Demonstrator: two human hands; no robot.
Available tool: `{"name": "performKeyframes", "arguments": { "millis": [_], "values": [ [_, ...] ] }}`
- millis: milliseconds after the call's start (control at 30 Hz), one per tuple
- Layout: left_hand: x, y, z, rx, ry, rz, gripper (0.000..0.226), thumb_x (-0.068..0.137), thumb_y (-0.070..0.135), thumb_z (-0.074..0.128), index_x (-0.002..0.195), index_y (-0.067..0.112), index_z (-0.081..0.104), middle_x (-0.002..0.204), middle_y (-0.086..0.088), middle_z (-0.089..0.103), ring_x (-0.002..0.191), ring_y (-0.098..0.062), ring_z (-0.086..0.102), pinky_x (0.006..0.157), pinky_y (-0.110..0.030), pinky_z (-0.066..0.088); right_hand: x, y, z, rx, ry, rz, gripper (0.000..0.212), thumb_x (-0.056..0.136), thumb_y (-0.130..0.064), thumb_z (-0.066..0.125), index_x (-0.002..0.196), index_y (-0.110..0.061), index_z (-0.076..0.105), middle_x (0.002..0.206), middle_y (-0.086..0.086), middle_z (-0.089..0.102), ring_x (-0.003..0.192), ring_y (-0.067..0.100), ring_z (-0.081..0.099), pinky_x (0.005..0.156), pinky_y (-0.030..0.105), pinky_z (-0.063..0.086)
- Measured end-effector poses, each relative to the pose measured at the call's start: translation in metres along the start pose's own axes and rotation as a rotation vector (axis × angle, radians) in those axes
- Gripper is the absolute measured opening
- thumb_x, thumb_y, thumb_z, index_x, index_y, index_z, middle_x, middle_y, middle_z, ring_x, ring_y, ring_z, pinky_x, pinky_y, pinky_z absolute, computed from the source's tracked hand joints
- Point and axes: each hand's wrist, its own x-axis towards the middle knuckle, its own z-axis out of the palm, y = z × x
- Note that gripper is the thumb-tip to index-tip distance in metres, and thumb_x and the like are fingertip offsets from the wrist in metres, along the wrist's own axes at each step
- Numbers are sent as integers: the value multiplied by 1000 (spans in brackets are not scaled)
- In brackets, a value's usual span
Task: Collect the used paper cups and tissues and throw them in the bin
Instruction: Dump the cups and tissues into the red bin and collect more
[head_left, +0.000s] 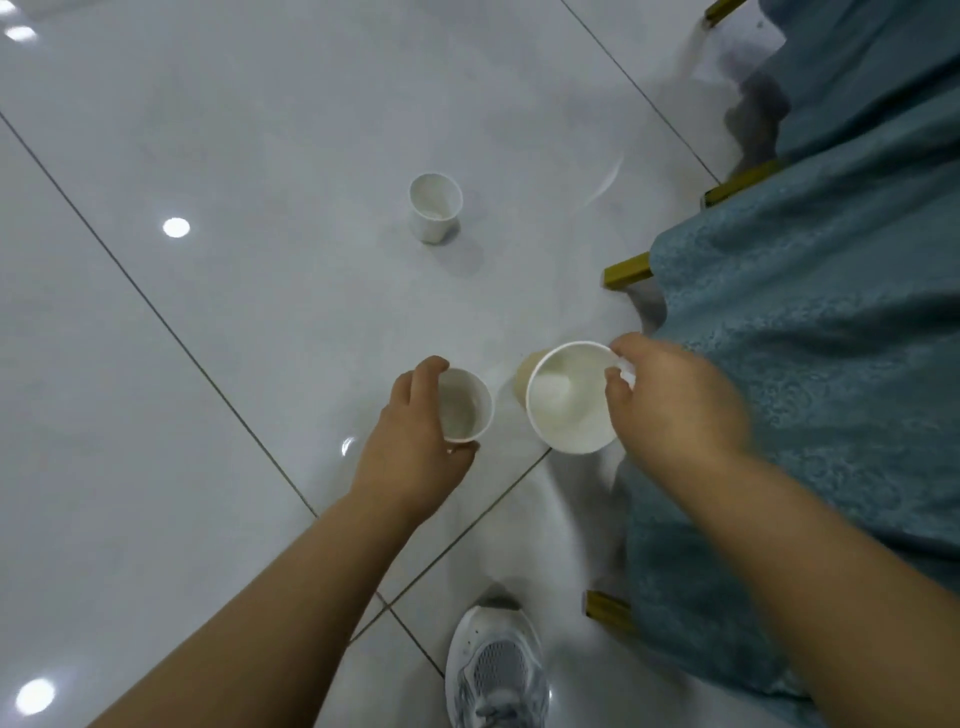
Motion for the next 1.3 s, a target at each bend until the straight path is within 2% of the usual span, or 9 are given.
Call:
{"name": "performKeyframes", "arguments": {
  "millis": [200, 400, 500, 600, 700, 867, 933, 1100, 1300],
  "values": [
    [24, 57, -89, 70, 42, -86, 83, 75, 25, 79, 139, 23, 27, 139, -4, 38, 117, -26, 49, 90, -37, 44, 30, -17, -42, 77, -125, 47, 23, 98, -25, 41, 116, -21, 55, 110, 7, 59, 97, 29, 56, 73, 35, 49],
    [78, 97, -141, 144, 40, -34, 91, 77, 33, 77, 148, 22, 21, 150, 0, 30, 128, -23, 43, 99, -35, 38, 63, -24, -75, 150, -169, 118, 27, 100, -29, 40, 123, -22, 53, 111, 6, 60, 96, 26, 57, 71, 34, 46],
    [121, 94, -139, 108, 69, 41, 91, 77, 32, 77, 148, 22, 22, 150, 2, 30, 130, -18, 39, 97, -29, 35, 81, -25, -65, 175, -164, 165, 26, 99, -29, 40, 121, -23, 54, 112, 5, 60, 98, 25, 56, 74, 35, 47],
    [164, 81, -126, 61, 98, 97, 91, 77, 32, 77, 148, 22, 22, 150, 4, 30, 131, -15, 37, 94, -23, 31, 104, -23, -44, 214, -123, 225, 24, 97, -27, 45, 116, -22, 59, 111, 5, 63, 98, 27, 58, 80, 42, 52],
    [198, 64, -111, 58, 100, 140, 91, 77, 35, 77, 148, 21, 22, 151, 3, 30, 133, -14, 34, 95, -20, 28, 127, -20, -28, 209, -87, 266, 24, 97, -26, 46, 115, -21, 60, 110, 6, 64, 96, 28, 59, 79, 41, 52],
    [227, 41, -89, 85, 69, 135, 91, 77, 35, 77, 148, 21, 22, 149, 0, 30, 132, -18, 38, 99, -29, 35, 147, -18, -8, 199, -54, 275, 21, 96, -26, 47, 110, -21, 62, 107, 7, 66, 93, 31, 60, 76, 42, 53],
    [235, 41, -82, 82, 63, 139, 91, 78, 33, 77, 148, 22, 21, 148, -1, 30, 130, -18, 39, 96, -27, 34, 148, -16, -4, 196, -55, 261, 22, 96, -26, 48, 113, -23, 61, 109, 7, 66, 94, 30, 60, 77, 41, 53],
    [242, 28, -63, 244, -97, 92, 87, 78, 27, 75, 147, 24, 23, 144, -7, 34, 123, -27, 46, 96, -34, 40, 152, -14, 1, 200, -53, 217, 25, 96, -24, 48, 119, -20, 59, 114, 6, 64, 100, 29, 59, 77, 39, 52],
    [236, 19, -51, 144, -76, 7, 78, 78, 22, 72, 142, 27, 27, 132, -9, 45, 109, -29, 53, 85, -34, 43, 153, -14, 4, 187, -61, 178, 19, 95, -27, 48, 108, -20, 61, 106, 4, 65, 93, 27, 59, 73, 39, 52]
  ]
}}
